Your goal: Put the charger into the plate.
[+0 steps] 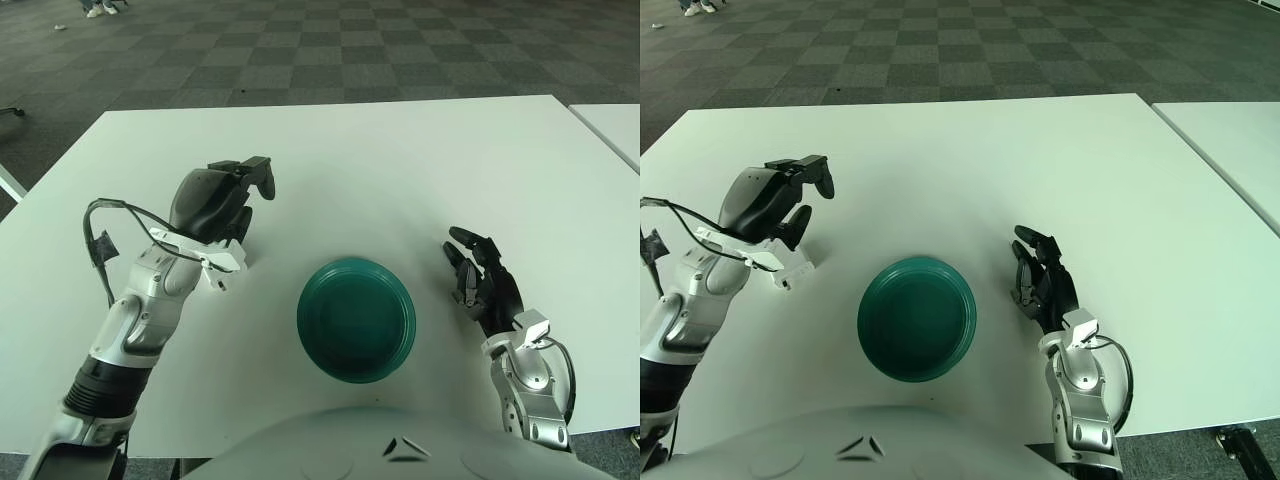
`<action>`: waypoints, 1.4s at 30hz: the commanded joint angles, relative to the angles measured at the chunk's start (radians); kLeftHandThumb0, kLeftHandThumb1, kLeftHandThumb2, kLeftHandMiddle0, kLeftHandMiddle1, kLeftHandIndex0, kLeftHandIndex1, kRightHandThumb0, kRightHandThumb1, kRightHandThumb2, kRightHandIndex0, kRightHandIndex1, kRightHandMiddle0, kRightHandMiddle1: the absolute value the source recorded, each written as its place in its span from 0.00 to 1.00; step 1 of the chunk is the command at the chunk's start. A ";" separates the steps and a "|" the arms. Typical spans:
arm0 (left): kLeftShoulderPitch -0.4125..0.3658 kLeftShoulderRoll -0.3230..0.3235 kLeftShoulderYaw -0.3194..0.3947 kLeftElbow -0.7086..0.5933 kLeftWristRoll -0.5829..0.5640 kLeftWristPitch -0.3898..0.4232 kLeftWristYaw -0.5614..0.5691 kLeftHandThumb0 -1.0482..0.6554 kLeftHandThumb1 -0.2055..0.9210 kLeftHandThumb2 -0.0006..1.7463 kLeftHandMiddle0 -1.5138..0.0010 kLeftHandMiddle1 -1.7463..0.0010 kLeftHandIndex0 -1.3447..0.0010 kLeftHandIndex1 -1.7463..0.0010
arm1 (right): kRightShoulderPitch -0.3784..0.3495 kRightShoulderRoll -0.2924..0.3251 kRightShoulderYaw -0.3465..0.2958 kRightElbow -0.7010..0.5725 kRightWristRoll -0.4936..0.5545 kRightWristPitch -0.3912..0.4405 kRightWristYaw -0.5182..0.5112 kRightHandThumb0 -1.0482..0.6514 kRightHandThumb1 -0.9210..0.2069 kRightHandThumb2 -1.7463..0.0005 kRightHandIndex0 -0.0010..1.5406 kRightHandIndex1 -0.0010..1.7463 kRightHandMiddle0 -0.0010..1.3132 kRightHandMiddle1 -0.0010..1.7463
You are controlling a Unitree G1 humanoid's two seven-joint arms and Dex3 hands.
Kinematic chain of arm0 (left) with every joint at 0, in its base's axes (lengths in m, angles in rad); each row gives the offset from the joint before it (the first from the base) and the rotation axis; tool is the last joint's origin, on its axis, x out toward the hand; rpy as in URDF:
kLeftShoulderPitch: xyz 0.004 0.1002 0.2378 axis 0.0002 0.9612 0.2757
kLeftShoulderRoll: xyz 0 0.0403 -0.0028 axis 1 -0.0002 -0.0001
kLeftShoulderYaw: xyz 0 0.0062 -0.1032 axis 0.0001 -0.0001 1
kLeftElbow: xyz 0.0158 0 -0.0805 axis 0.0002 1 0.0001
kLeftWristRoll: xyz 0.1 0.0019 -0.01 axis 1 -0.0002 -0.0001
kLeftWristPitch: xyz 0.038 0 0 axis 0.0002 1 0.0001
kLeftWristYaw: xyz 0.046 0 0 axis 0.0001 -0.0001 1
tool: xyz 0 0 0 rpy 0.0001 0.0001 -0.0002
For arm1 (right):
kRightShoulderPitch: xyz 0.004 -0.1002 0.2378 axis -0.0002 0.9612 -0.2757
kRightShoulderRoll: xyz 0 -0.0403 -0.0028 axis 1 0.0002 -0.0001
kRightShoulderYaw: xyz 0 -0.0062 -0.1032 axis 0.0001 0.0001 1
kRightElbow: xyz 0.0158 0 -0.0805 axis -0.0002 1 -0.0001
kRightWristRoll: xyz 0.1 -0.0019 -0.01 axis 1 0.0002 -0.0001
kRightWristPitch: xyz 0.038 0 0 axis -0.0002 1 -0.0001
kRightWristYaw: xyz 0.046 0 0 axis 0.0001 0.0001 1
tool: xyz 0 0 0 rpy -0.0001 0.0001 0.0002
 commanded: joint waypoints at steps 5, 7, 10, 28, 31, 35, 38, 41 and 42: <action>0.020 0.006 0.026 -0.076 0.001 0.020 -0.073 0.61 0.15 0.98 0.43 0.00 0.51 0.00 | 0.028 0.000 0.008 0.050 -0.005 0.040 0.006 0.16 0.00 0.55 0.24 0.04 0.00 0.50; 0.020 0.004 0.028 -0.084 0.007 0.025 -0.082 0.61 0.15 0.98 0.44 0.00 0.51 0.00 | 0.028 0.000 0.007 0.051 -0.002 0.039 0.007 0.16 0.00 0.55 0.24 0.04 0.00 0.50; 0.023 0.003 0.033 -0.097 0.010 0.038 -0.101 0.61 0.15 0.99 0.43 0.00 0.51 0.00 | 0.030 0.002 0.007 0.051 0.000 0.038 0.006 0.16 0.00 0.55 0.23 0.04 0.00 0.49; 0.165 0.085 0.074 -0.149 0.012 0.161 -0.345 0.05 0.96 0.31 0.96 0.57 0.98 0.28 | 0.034 -0.001 0.008 0.047 -0.004 0.039 0.003 0.17 0.00 0.55 0.23 0.04 0.00 0.50; 0.169 0.091 0.068 -0.149 0.059 0.171 -0.341 0.02 0.99 0.31 0.95 0.75 0.99 0.39 | 0.035 -0.001 0.006 0.048 0.001 0.037 0.005 0.16 0.00 0.55 0.23 0.04 0.00 0.50; 0.195 0.081 0.062 -0.139 0.109 0.186 -0.325 0.00 1.00 0.33 0.97 0.91 1.00 0.64 | 0.034 -0.004 0.002 0.050 0.001 0.036 0.007 0.16 0.00 0.55 0.22 0.04 0.00 0.49; 0.229 0.065 0.053 -0.118 0.153 0.199 -0.296 0.00 1.00 0.33 0.99 0.97 1.00 0.76 | 0.032 -0.006 -0.001 0.053 0.000 0.035 0.008 0.16 0.00 0.55 0.22 0.03 0.00 0.48; 0.248 0.046 0.051 -0.116 0.188 0.229 -0.294 0.00 1.00 0.32 1.00 0.99 1.00 0.85 | 0.032 -0.008 -0.002 0.049 -0.006 0.037 0.006 0.16 0.00 0.55 0.21 0.03 0.00 0.46; 0.250 0.041 0.049 -0.118 0.197 0.238 -0.297 0.00 1.00 0.32 1.00 0.99 1.00 0.87 | 0.031 -0.009 -0.002 0.048 -0.008 0.038 0.005 0.16 0.00 0.55 0.21 0.03 0.00 0.46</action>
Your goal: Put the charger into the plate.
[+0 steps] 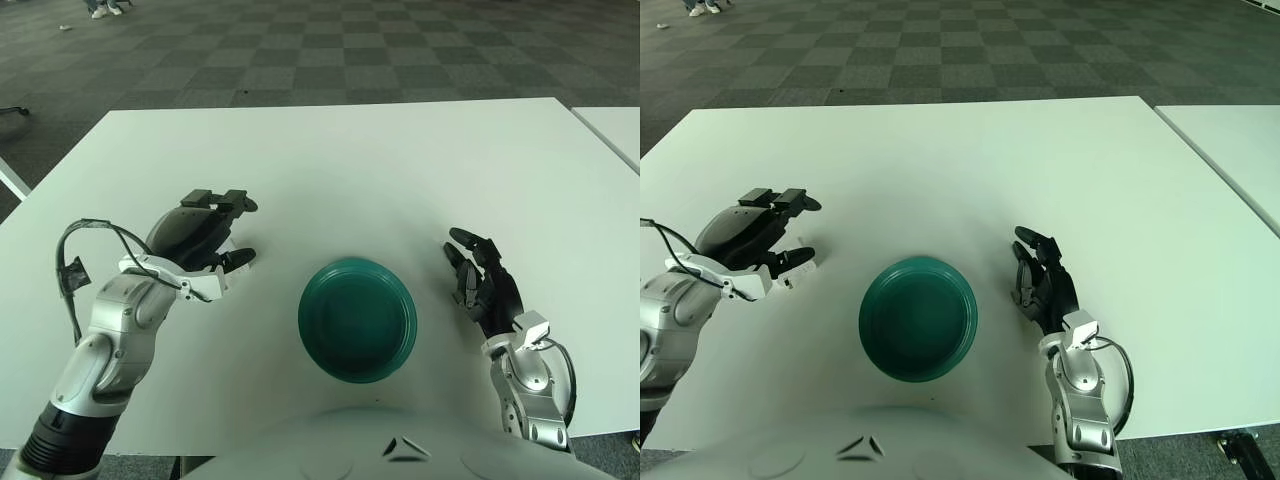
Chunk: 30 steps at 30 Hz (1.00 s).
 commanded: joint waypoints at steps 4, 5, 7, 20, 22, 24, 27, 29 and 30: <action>0.022 -0.040 -0.015 -0.006 0.085 0.083 -0.019 0.00 1.00 0.30 1.00 1.00 1.00 0.92 | 0.025 -0.010 -0.003 0.037 -0.009 0.053 0.001 0.16 0.00 0.55 0.22 0.03 0.00 0.46; 0.026 -0.045 -0.018 -0.010 0.101 0.099 -0.026 0.00 1.00 0.30 1.00 1.00 1.00 0.93 | 0.025 -0.009 -0.003 0.036 -0.007 0.053 0.001 0.16 0.00 0.55 0.23 0.04 0.00 0.46; 0.029 -0.052 -0.024 -0.015 0.123 0.115 -0.034 0.00 1.00 0.29 1.00 1.00 1.00 0.95 | 0.023 -0.009 -0.004 0.037 -0.004 0.052 0.003 0.16 0.00 0.55 0.23 0.04 0.00 0.47; 0.054 -0.096 -0.042 -0.010 0.194 0.172 -0.032 0.00 1.00 0.27 1.00 1.00 1.00 1.00 | 0.014 -0.020 -0.005 0.038 -0.009 0.053 0.012 0.17 0.00 0.55 0.23 0.04 0.00 0.49; 0.055 -0.099 -0.043 -0.004 0.195 0.172 -0.029 0.00 1.00 0.26 1.00 1.00 1.00 1.00 | 0.014 -0.021 -0.004 0.038 -0.010 0.054 0.011 0.17 0.00 0.54 0.23 0.05 0.00 0.49; 0.054 -0.107 -0.046 0.005 0.196 0.177 -0.024 0.00 1.00 0.26 1.00 1.00 1.00 1.00 | 0.013 -0.023 -0.003 0.036 -0.011 0.056 0.011 0.17 0.00 0.54 0.23 0.05 0.00 0.49; 0.051 -0.119 -0.048 0.011 0.199 0.189 -0.022 0.00 1.00 0.26 1.00 1.00 1.00 1.00 | 0.013 -0.025 -0.002 0.033 -0.012 0.059 0.011 0.17 0.00 0.53 0.23 0.05 0.00 0.49; 0.050 -0.132 -0.053 0.026 0.205 0.202 -0.013 0.00 1.00 0.25 1.00 1.00 1.00 1.00 | 0.013 -0.027 -0.003 0.031 -0.011 0.061 0.013 0.17 0.00 0.53 0.23 0.05 0.00 0.49; 0.050 -0.138 -0.056 0.036 0.207 0.208 -0.005 0.00 1.00 0.25 1.00 1.00 1.00 1.00 | 0.013 -0.028 -0.003 0.030 -0.011 0.062 0.014 0.17 0.00 0.53 0.23 0.05 0.00 0.50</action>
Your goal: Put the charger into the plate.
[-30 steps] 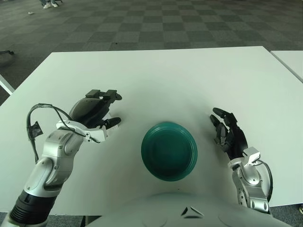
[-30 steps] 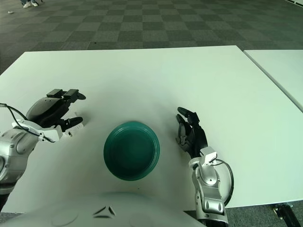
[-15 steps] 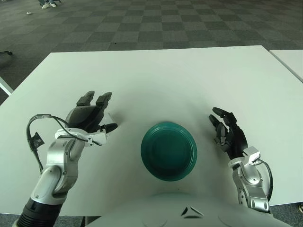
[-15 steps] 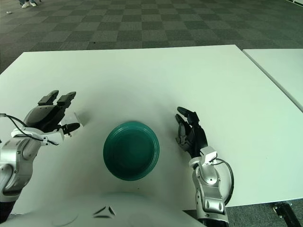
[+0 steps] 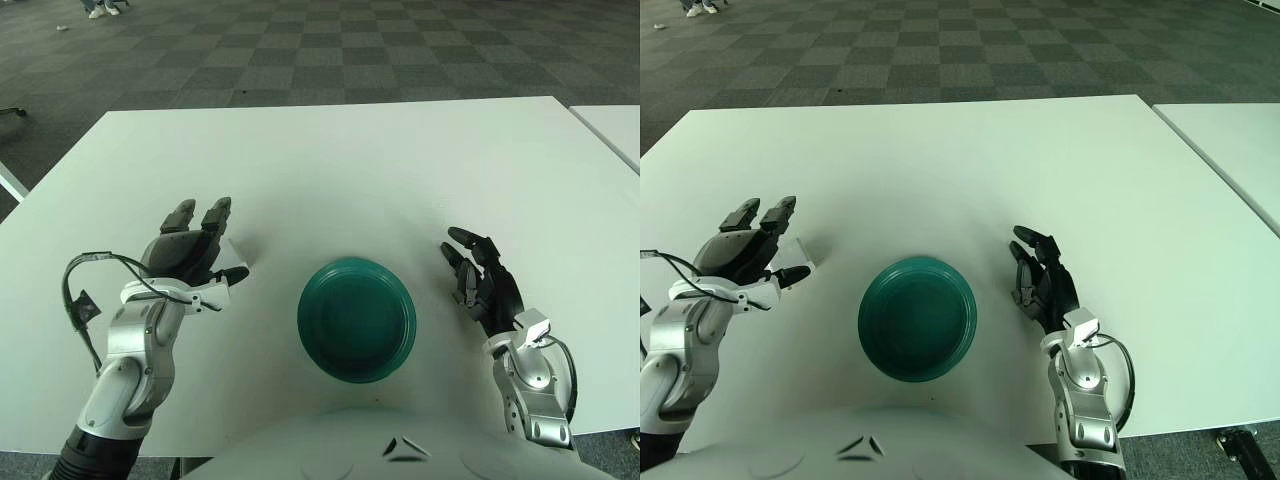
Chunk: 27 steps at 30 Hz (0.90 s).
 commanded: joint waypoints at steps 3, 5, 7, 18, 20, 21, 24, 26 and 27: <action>0.001 -0.030 -0.011 0.079 0.015 0.027 0.053 0.00 1.00 0.25 1.00 1.00 0.99 0.99 | 0.024 -0.011 0.003 0.027 -0.009 0.062 0.005 0.17 0.00 0.53 0.23 0.05 0.00 0.50; -0.001 -0.032 -0.012 0.100 0.010 0.027 0.066 0.00 1.00 0.25 1.00 1.00 0.98 0.99 | 0.024 -0.013 0.003 0.025 -0.009 0.065 0.006 0.17 0.00 0.53 0.23 0.05 0.00 0.50; -0.006 -0.034 -0.015 0.113 0.005 0.028 0.072 0.00 1.00 0.26 1.00 1.00 0.98 0.99 | 0.024 -0.015 0.002 0.023 -0.008 0.068 0.007 0.17 0.00 0.53 0.23 0.05 0.00 0.50; -0.046 -0.024 -0.030 0.238 -0.066 -0.017 0.118 0.00 1.00 0.31 0.93 0.98 1.00 0.57 | 0.026 -0.013 -0.001 0.023 -0.018 0.061 -0.006 0.17 0.00 0.52 0.24 0.05 0.00 0.50; -0.052 -0.029 -0.033 0.286 -0.088 -0.034 0.149 0.00 1.00 0.32 0.90 0.97 1.00 0.53 | 0.026 -0.014 -0.003 0.025 -0.020 0.058 -0.009 0.17 0.00 0.51 0.24 0.05 0.00 0.50; -0.054 -0.031 -0.033 0.310 -0.097 -0.042 0.165 0.00 1.00 0.32 0.88 0.96 1.00 0.50 | 0.026 -0.014 -0.004 0.026 -0.020 0.058 -0.009 0.17 0.00 0.51 0.24 0.05 0.00 0.50; -0.062 -0.032 -0.035 0.338 -0.126 -0.048 0.171 0.00 1.00 0.31 0.85 0.94 1.00 0.44 | 0.026 -0.014 -0.009 0.029 -0.009 0.060 -0.003 0.17 0.00 0.51 0.25 0.06 0.00 0.50; -0.066 -0.029 -0.039 0.352 -0.138 -0.052 0.179 0.00 1.00 0.32 0.84 0.93 1.00 0.42 | 0.026 -0.015 -0.012 0.031 -0.004 0.060 -0.001 0.17 0.00 0.51 0.25 0.06 0.00 0.50; -0.067 -0.029 -0.041 0.356 -0.143 -0.052 0.181 0.00 1.00 0.32 0.83 0.93 1.00 0.41 | 0.025 -0.015 -0.013 0.033 -0.002 0.060 0.001 0.17 0.00 0.51 0.25 0.06 0.00 0.50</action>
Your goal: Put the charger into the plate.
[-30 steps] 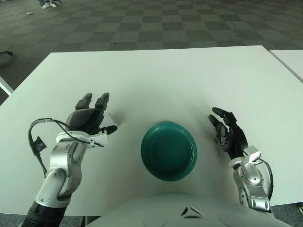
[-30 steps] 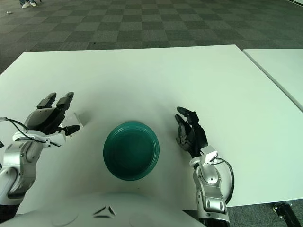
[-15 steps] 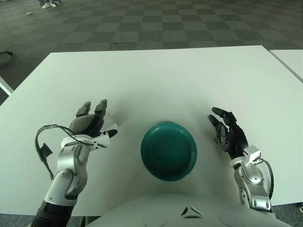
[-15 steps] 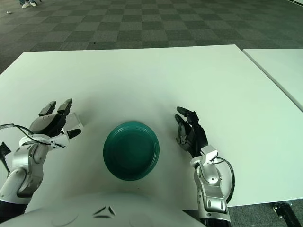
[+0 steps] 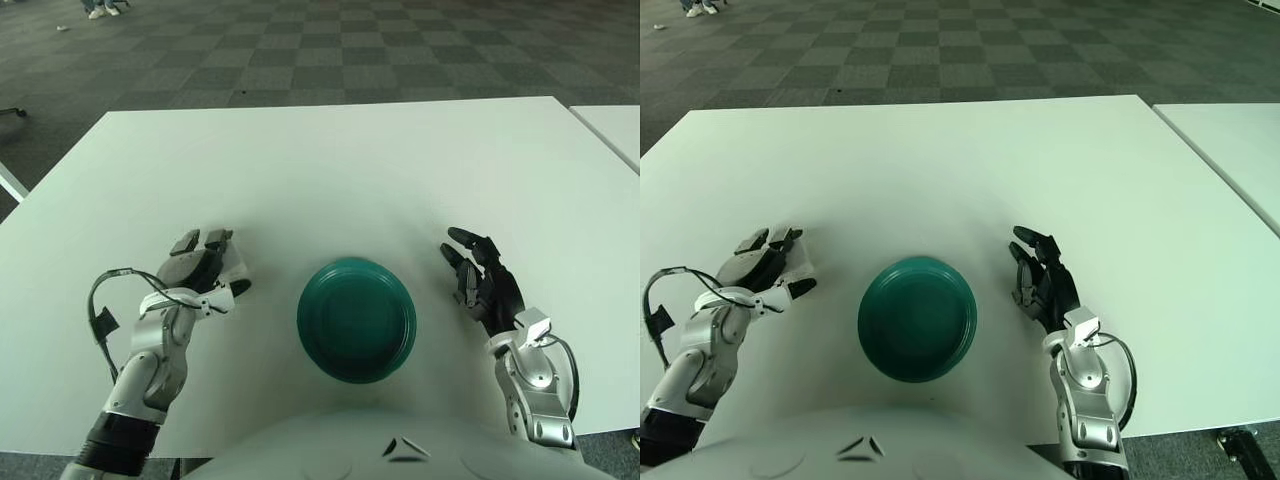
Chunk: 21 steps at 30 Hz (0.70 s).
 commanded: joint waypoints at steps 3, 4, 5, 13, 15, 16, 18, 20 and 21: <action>-0.018 0.003 -0.011 0.037 -0.029 0.003 0.019 0.00 1.00 0.32 0.89 0.81 1.00 0.36 | 0.020 -0.006 -0.016 0.055 0.010 0.039 0.007 0.17 0.00 0.51 0.25 0.06 0.00 0.50; -0.020 0.003 -0.012 0.041 -0.031 0.005 0.020 0.00 1.00 0.32 0.90 0.77 1.00 0.35 | 0.018 -0.006 -0.018 0.061 0.011 0.037 0.009 0.17 0.00 0.51 0.25 0.06 0.00 0.50; -0.021 0.001 -0.014 0.045 -0.034 0.010 0.021 0.00 1.00 0.33 0.93 0.72 1.00 0.34 | 0.015 -0.006 -0.021 0.066 0.014 0.035 0.010 0.17 0.00 0.51 0.24 0.06 0.00 0.49; -0.041 0.007 -0.029 0.082 -0.051 0.027 0.029 0.00 1.00 0.34 0.97 0.58 1.00 0.28 | 0.007 -0.004 -0.033 0.087 0.026 0.024 0.023 0.18 0.00 0.52 0.24 0.06 0.00 0.49; -0.048 0.010 -0.034 0.095 -0.055 0.029 0.026 0.00 1.00 0.35 0.98 0.53 1.00 0.26 | 0.005 -0.003 -0.035 0.093 0.030 0.020 0.028 0.18 0.00 0.52 0.24 0.06 0.00 0.49; -0.051 0.012 -0.036 0.099 -0.056 0.030 0.025 0.00 1.00 0.36 0.98 0.50 1.00 0.25 | 0.004 -0.003 -0.037 0.096 0.032 0.018 0.030 0.18 0.00 0.52 0.24 0.06 0.00 0.49; -0.059 0.018 -0.041 0.110 -0.061 0.034 0.010 0.00 1.00 0.37 0.99 0.38 1.00 0.21 | 0.002 -0.003 -0.040 0.105 0.039 0.014 0.035 0.18 0.00 0.52 0.24 0.06 0.00 0.49; -0.063 0.023 -0.044 0.115 -0.067 0.038 -0.001 0.00 1.00 0.39 0.99 0.27 1.00 0.18 | 0.001 -0.002 -0.042 0.112 0.043 0.012 0.037 0.17 0.00 0.52 0.24 0.06 0.00 0.49; -0.068 0.025 -0.046 0.120 -0.073 0.040 -0.010 0.00 1.00 0.39 1.00 0.22 1.00 0.17 | 0.000 -0.002 -0.043 0.115 0.044 0.009 0.038 0.17 0.00 0.52 0.24 0.06 0.00 0.49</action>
